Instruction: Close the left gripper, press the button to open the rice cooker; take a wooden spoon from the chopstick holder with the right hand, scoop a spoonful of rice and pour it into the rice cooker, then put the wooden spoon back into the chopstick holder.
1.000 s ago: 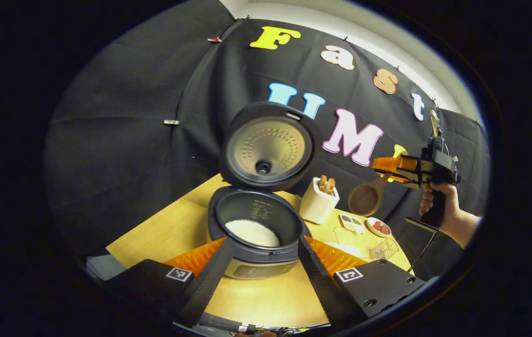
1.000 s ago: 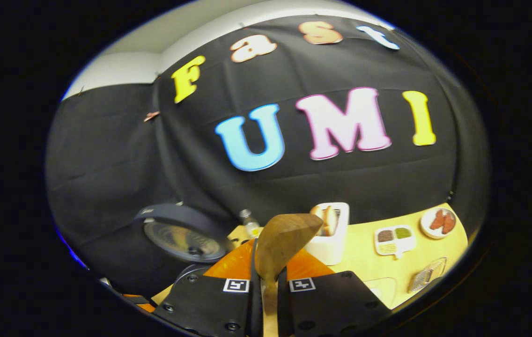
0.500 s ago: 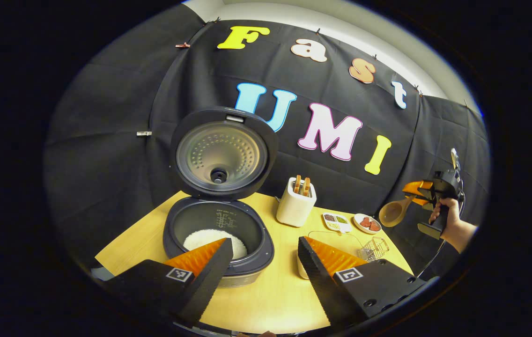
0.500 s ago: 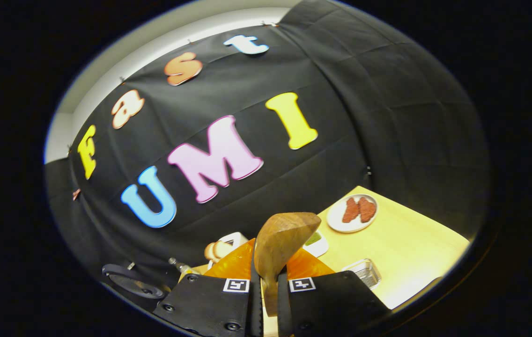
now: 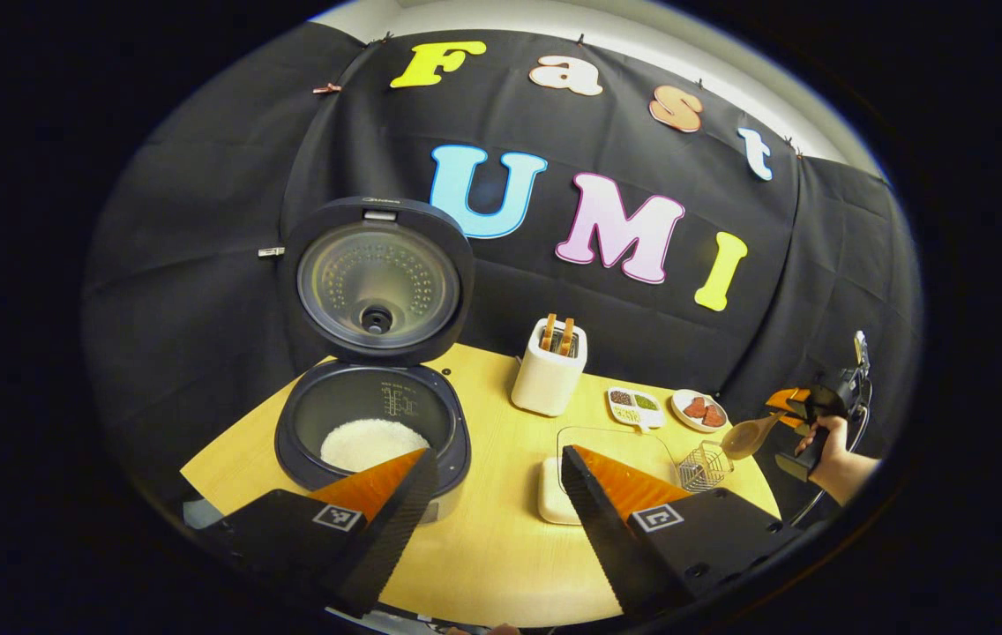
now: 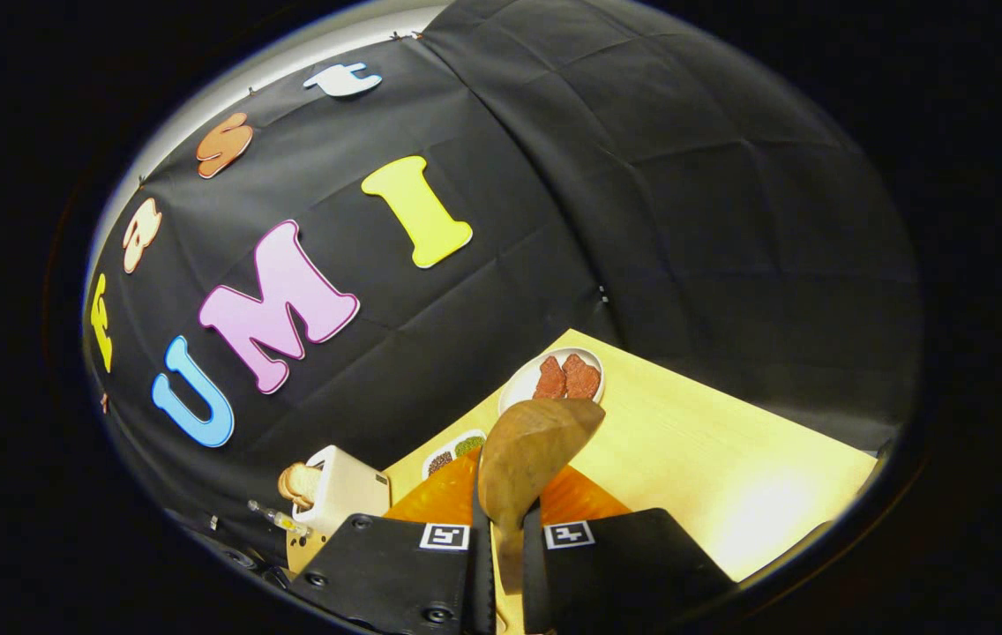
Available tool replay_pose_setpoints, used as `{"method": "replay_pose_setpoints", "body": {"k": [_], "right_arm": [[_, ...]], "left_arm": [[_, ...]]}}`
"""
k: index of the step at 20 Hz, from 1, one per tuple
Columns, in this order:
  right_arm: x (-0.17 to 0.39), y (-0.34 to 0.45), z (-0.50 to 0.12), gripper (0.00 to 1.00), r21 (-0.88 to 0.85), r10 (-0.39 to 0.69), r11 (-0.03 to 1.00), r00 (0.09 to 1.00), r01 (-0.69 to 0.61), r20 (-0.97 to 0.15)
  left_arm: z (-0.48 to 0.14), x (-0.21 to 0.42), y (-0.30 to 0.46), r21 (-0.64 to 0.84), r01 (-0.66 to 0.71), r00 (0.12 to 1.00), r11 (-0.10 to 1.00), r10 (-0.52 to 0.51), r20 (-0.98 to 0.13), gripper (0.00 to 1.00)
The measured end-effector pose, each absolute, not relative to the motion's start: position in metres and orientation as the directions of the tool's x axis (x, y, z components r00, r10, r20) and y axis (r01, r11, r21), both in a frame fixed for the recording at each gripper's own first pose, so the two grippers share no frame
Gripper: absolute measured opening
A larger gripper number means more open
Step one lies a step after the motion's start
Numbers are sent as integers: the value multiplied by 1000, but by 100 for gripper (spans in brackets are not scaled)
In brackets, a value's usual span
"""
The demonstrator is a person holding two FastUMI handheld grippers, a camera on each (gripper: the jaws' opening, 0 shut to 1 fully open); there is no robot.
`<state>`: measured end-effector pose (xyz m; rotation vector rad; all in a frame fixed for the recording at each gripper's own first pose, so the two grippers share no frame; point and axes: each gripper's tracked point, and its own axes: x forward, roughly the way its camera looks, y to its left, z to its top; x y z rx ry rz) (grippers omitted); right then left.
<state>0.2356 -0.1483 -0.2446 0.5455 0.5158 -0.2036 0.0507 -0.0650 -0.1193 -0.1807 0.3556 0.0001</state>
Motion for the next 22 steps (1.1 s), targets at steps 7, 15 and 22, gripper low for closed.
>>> {"method": "replay_pose_setpoints", "body": {"k": [7, 15, 22], "right_arm": [[244, -134, -313, 16, 408, -17, 853, 797, 326, -603], [231, -120, -326, 41, 406, 36, 870, 785, 281, -619], [197, -142, -286, 98, 276, -33, 933, 818, 232, -575]], "left_arm": [[-107, 45, -77, -154, -111, 937, 982, 52, -345, 95], [-51, 50, -29, -134, -240, 955, 961, 210, -208, 95], [8, 94, 22, -60, -273, 962, 960, 271, -28, 95]]}}
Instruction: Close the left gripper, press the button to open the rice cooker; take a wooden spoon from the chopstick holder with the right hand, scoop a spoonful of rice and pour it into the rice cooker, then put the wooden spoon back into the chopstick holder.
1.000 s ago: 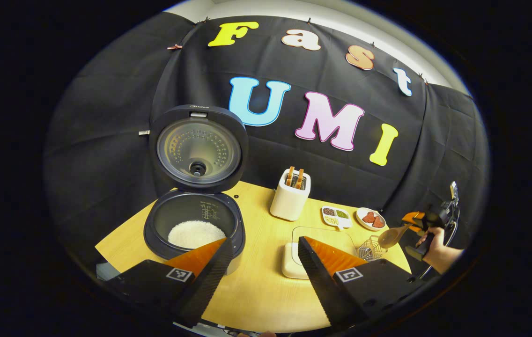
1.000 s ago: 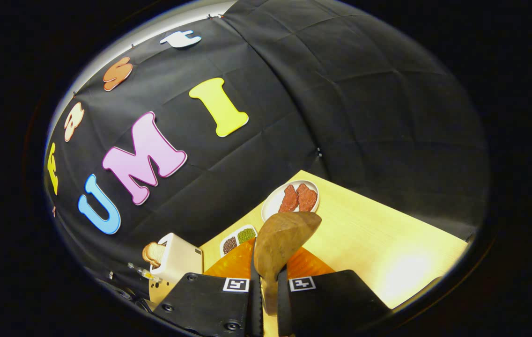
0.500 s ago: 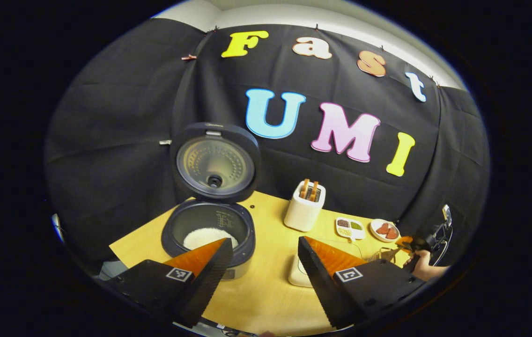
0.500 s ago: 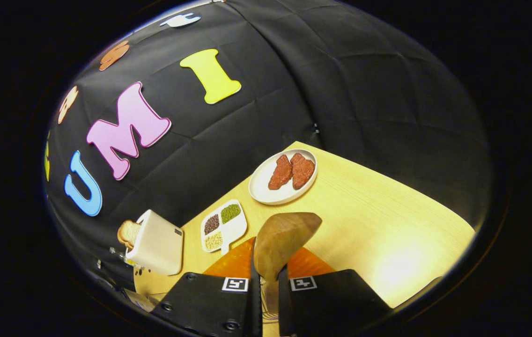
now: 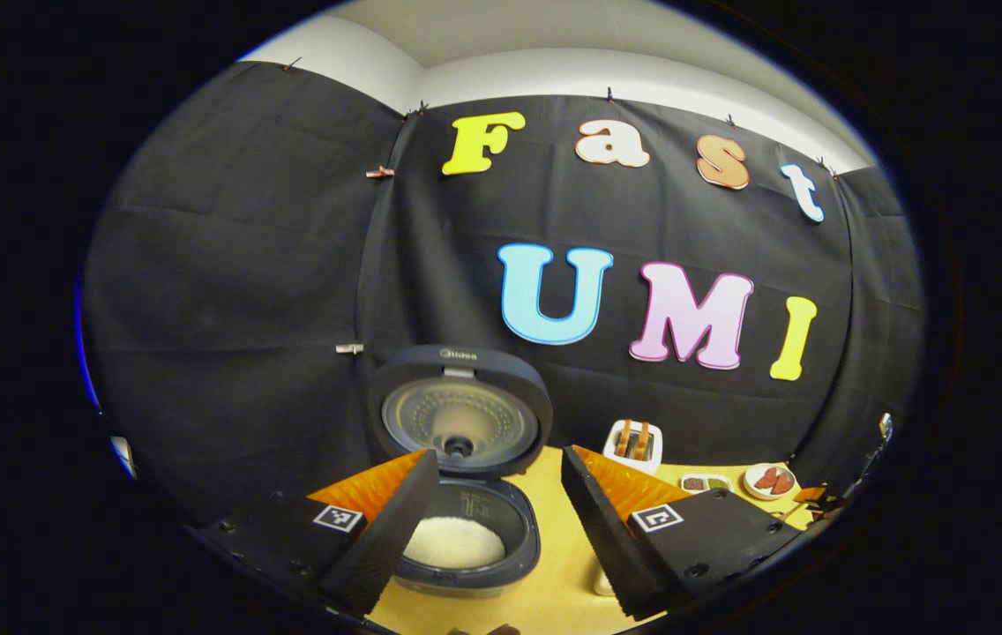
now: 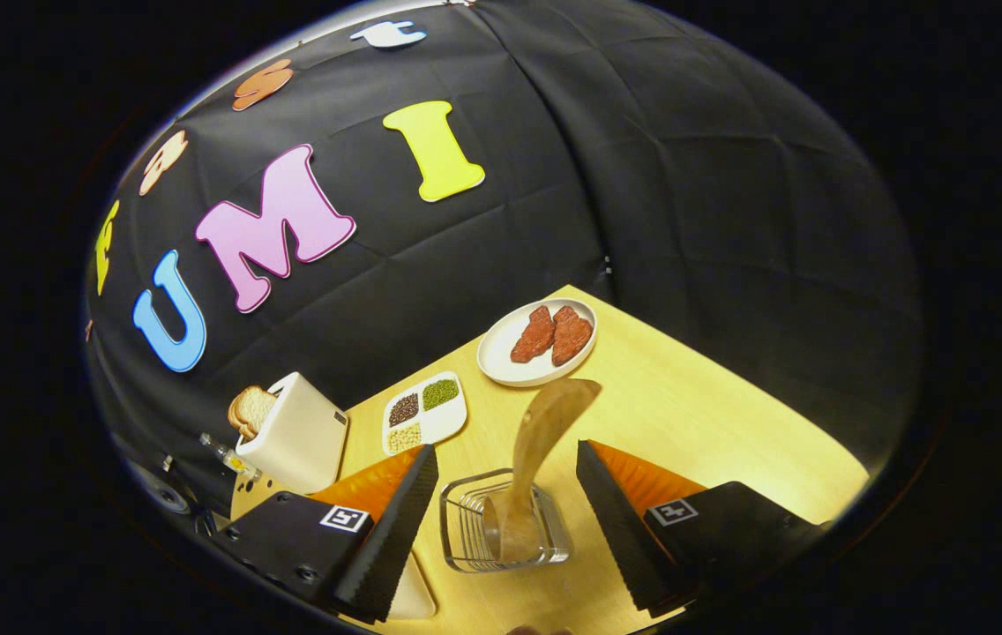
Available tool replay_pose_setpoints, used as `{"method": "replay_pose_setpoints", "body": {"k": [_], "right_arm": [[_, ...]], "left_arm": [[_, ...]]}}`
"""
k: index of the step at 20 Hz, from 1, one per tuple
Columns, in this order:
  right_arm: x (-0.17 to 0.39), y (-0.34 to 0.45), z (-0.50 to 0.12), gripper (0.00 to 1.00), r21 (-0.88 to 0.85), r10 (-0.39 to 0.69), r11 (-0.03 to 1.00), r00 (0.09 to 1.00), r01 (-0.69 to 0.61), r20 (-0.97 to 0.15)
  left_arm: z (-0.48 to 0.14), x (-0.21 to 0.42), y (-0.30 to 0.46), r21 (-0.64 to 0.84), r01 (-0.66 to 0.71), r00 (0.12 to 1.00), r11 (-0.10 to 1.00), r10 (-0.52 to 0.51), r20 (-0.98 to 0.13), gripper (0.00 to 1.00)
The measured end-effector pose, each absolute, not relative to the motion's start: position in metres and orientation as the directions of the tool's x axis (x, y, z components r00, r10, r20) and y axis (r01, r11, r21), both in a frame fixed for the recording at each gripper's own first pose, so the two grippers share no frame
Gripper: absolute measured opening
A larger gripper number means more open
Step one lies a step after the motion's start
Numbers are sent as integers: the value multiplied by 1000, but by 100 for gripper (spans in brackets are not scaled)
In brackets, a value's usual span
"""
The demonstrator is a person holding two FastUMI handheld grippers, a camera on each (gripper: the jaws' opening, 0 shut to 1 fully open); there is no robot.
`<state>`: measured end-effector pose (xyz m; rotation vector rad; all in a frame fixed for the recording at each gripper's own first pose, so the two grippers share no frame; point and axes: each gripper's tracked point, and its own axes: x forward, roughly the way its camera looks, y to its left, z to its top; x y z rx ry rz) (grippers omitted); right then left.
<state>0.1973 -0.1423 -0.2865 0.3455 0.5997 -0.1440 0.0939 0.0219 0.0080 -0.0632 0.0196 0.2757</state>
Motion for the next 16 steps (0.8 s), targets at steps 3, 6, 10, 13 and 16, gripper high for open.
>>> {"method": "replay_pose_setpoints", "body": {"k": [3, 6, 10, 13, 16], "right_arm": [[175, -151, -262, 99, 185, -69, 962, 837, 199, -542], [150, -148, -242, 99, 117, -78, 980, 846, 163, -527], [117, -127, -222, 99, 105, -68, 984, 847, 145, -527], [98, -111, -209, 99, 65, -64, 992, 857, 112, -511], [89, -108, -189, 99, -13, -77, 997, 875, 81, -477]], "left_arm": [[50, 115, 46, 19, -276, 956, 961, 273, 111, 95], [70, 144, 67, 64, -261, 950, 963, 244, 197, 94], [76, 180, 87, 81, -231, 948, 970, 205, 244, 94], [71, 209, 96, 79, -196, 953, 977, 171, 250, 94], [67, 232, 101, 83, -177, 956, 981, 152, 250, 94]]}}
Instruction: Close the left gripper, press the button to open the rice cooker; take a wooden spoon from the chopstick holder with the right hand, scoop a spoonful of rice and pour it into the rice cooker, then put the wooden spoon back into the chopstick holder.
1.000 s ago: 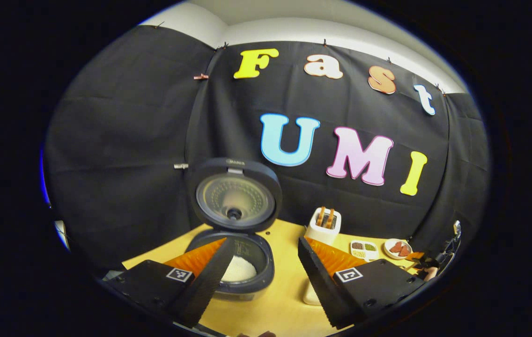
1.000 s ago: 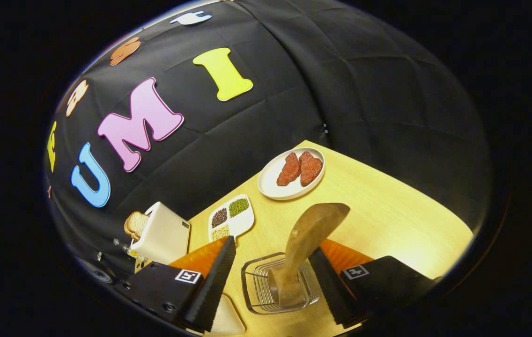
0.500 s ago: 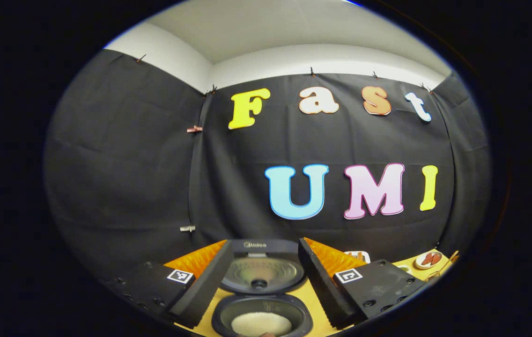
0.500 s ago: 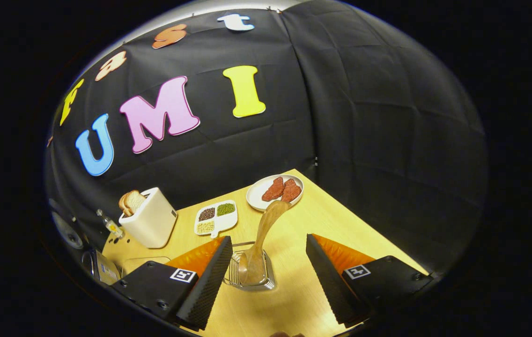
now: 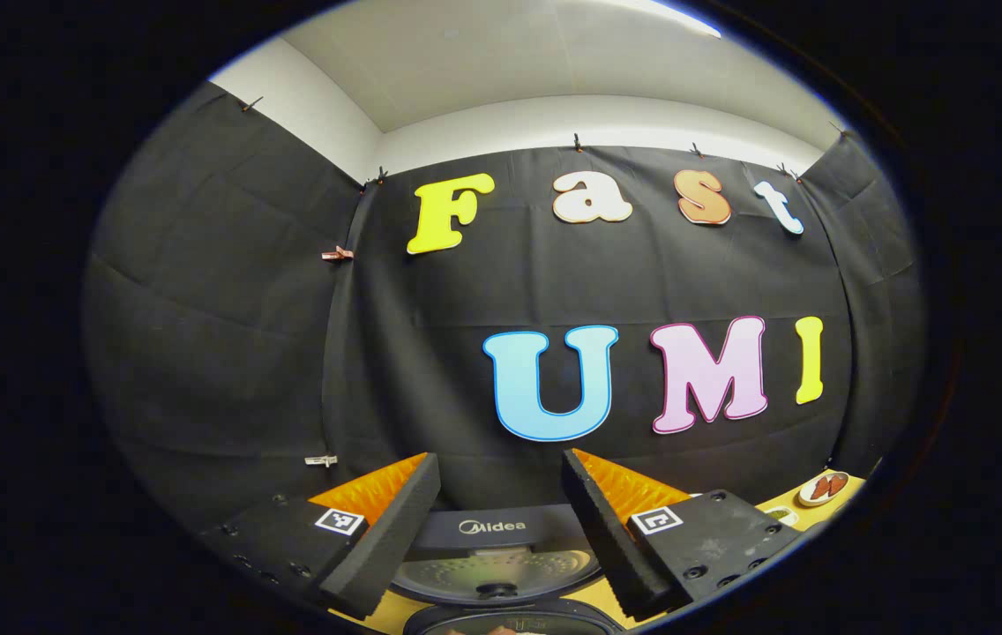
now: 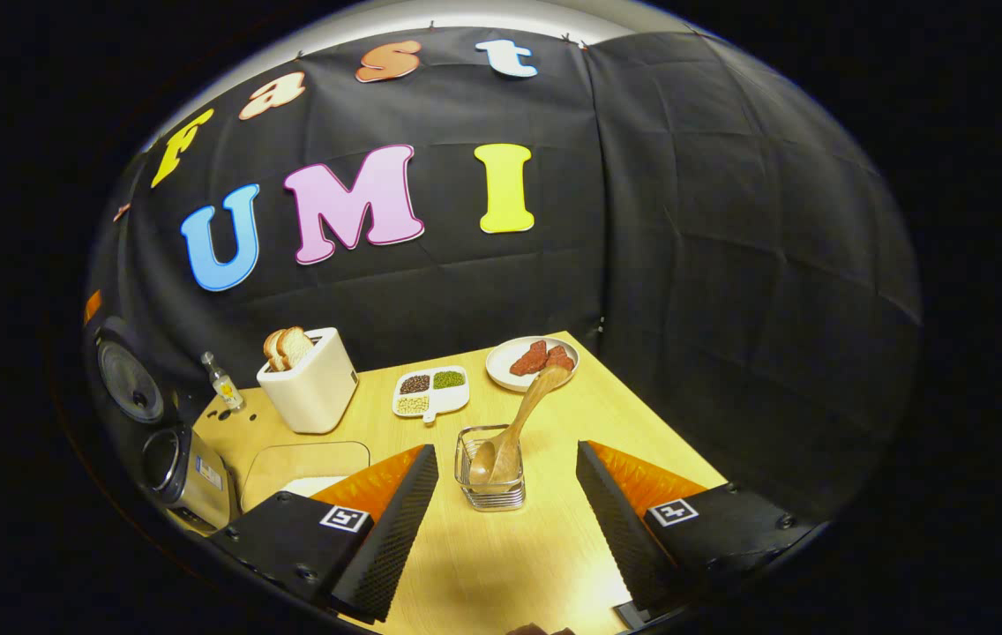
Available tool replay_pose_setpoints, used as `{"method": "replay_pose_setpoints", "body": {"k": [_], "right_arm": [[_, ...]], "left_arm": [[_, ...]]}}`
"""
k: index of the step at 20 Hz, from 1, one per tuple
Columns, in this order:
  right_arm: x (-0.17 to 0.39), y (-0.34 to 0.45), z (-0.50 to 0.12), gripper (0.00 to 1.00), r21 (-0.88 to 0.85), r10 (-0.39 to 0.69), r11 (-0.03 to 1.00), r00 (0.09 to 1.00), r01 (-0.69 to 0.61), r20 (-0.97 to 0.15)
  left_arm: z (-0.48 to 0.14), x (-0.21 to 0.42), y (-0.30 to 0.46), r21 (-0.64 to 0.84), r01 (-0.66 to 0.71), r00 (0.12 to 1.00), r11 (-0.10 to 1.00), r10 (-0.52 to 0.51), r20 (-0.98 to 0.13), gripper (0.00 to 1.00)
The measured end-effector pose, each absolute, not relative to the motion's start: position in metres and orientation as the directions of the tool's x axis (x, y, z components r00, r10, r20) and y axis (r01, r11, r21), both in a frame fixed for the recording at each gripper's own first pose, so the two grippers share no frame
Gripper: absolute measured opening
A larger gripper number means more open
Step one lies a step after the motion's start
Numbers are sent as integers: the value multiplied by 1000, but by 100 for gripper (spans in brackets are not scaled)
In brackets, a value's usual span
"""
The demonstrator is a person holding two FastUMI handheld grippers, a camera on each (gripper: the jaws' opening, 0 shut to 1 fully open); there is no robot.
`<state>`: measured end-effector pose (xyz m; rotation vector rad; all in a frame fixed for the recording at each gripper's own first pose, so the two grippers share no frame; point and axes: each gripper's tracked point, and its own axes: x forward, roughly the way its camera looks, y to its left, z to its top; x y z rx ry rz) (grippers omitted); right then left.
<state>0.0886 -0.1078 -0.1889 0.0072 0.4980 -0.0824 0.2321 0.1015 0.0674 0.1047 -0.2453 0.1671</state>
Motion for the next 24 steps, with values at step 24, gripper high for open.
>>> {"method": "replay_pose_setpoints", "body": {"k": [24], "right_arm": [[50, -47, -218, 99, 90, 96, 994, 835, -56, -542]], "left_arm": [[-69, 141, 71, 31, -237, 920, 971, 234, -314, 98]]}}
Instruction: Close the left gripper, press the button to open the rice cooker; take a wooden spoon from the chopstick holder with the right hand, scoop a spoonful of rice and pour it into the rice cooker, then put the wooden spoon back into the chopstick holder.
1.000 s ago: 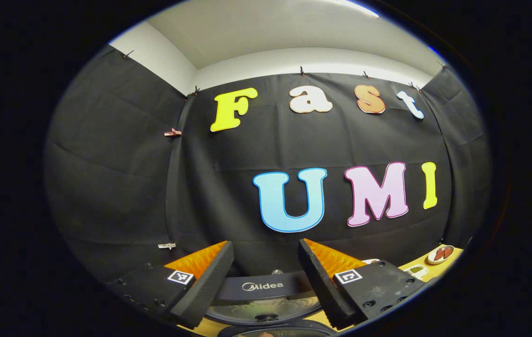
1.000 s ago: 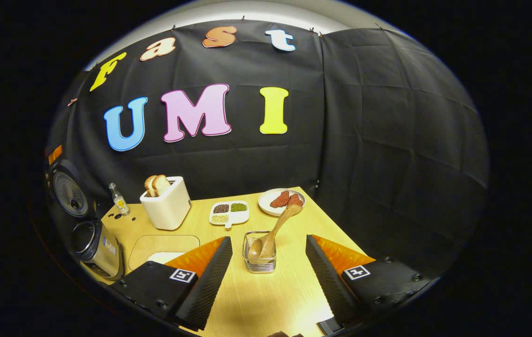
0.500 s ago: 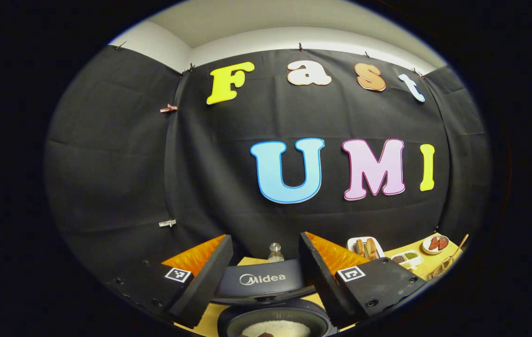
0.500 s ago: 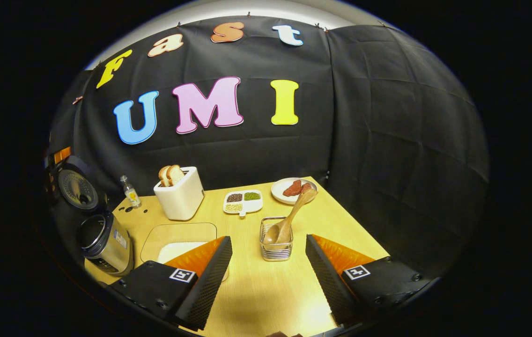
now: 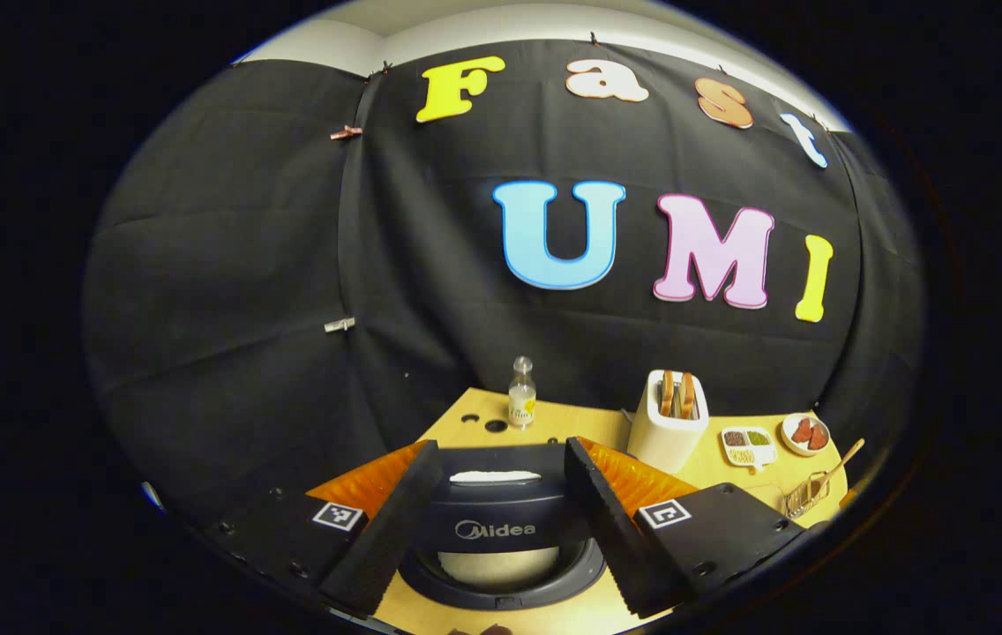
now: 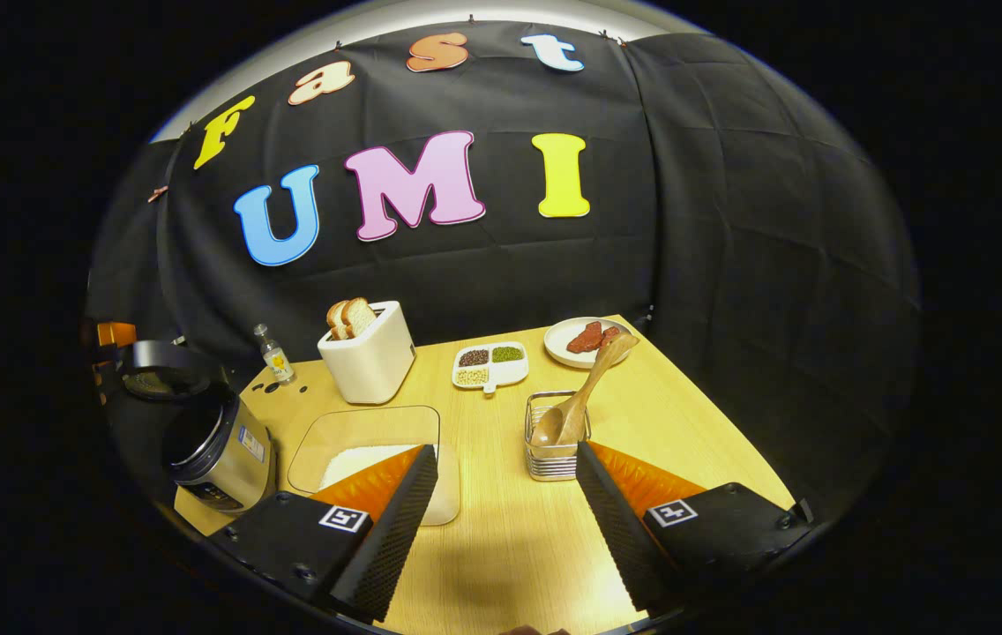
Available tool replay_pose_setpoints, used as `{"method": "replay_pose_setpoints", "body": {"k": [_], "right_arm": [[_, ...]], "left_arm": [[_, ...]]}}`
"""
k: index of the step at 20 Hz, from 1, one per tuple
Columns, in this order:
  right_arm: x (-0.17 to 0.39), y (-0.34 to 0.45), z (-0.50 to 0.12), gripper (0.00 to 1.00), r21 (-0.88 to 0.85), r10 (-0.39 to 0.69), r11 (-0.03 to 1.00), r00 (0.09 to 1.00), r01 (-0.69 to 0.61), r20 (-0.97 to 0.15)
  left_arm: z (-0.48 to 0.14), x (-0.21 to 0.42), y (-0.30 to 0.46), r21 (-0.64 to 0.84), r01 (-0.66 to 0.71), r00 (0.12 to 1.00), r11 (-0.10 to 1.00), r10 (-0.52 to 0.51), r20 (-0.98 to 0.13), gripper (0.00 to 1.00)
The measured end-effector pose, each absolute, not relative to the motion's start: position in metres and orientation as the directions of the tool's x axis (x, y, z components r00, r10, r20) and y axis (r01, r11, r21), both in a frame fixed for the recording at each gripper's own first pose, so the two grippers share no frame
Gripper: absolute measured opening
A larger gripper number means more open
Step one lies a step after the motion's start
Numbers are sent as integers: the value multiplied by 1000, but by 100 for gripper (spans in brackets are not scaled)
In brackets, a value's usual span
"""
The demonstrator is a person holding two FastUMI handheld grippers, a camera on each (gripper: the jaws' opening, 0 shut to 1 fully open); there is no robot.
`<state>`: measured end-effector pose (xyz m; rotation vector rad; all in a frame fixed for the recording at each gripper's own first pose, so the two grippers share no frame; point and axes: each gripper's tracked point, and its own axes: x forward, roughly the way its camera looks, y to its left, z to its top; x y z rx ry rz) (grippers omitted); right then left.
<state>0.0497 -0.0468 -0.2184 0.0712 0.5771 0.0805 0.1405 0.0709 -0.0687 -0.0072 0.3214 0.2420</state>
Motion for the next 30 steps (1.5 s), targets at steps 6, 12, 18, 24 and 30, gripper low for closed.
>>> {"method": "replay_pose_setpoints", "body": {"k": [6, 12, 18, 24, 30], "right_arm": [[41, -50, -228, 99, 115, 106, 992, 809, -48, -578], [37, -38, -227, 99, 111, 131, 991, 800, -81, -586], [30, -22, -231, 99, 116, 159, 987, 788, -112, -595], [30, -11, -224, 99, 110, 180, 984, 799, -143, -573], [51, 7, -161, 99, 54, 193, 981, 886, -188, -421]], "left_arm": [[-140, 116, 65, 29, -214, 907, 976, 209, -366, 99], [-189, 109, 62, 48, -210, 890, 976, 211, -404, 99], [-201, 109, 59, 50, -228, 889, 972, 229, -396, 100], [-195, 106, 53, 55, -164, 930, 985, 173, -325, 100], [-107, 97, 34, 48, -122, 980, 991, 128, -150, 97]]}}
